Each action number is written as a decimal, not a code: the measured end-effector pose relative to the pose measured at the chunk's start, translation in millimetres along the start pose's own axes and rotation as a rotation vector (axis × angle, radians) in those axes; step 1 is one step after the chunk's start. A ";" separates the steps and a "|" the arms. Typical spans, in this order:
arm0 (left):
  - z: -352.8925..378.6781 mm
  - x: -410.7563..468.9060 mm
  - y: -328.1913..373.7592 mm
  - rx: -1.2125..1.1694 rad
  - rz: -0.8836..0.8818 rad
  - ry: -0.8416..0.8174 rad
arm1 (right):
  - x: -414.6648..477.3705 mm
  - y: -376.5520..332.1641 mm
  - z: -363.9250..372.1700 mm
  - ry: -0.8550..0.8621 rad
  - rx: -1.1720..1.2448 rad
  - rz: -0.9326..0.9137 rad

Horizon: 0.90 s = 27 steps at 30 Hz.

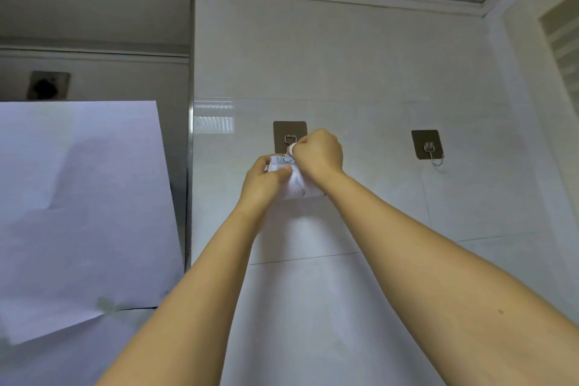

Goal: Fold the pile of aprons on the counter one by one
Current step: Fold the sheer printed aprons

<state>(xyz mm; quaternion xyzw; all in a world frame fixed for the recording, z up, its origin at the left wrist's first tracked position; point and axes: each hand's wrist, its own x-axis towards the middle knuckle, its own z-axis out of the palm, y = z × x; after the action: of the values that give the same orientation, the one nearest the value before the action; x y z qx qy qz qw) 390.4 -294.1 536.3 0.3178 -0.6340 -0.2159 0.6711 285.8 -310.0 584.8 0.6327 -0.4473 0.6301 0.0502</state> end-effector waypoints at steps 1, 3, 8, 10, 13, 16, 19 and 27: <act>0.1 1.3 0.0 -0.019 -0.011 0.006 | 1.4 -5.1 -2.3 -0.033 -0.068 -0.016; -0.3 3.2 -0.1 -0.054 -0.033 0.013 | 3.9 -14.9 -4.1 -0.110 -0.191 -0.049; 0.1 4.5 3.2 0.121 -0.051 0.070 | 7.6 -28.1 -11.4 -0.449 -0.418 -0.041; 0.4 3.9 0.6 0.188 -0.056 0.069 | 9.9 -29.7 -16.7 -0.560 -0.464 -0.031; 4.7 -2.9 -5.6 0.211 -0.012 0.090 | 10.3 -25.2 -19.5 -0.571 -0.469 -0.047; 11.2 -14.5 -15.3 0.223 0.047 0.159 | 6.9 -16.1 -19.1 -0.544 -0.518 -0.103; 15.1 -18.0 -27.2 0.317 0.077 0.216 | 6.9 -2.3 -29.8 -0.526 -0.462 -0.157; 17.6 -70.9 -20.3 0.462 0.605 0.404 | -32.7 33.4 -57.2 -0.085 -0.311 -0.171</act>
<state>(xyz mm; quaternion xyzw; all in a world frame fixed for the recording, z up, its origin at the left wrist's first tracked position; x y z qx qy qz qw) 368.1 -262.0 471.3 0.2952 -0.5860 0.2050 0.7262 228.1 -277.6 552.1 0.6791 -0.4856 0.5195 0.1821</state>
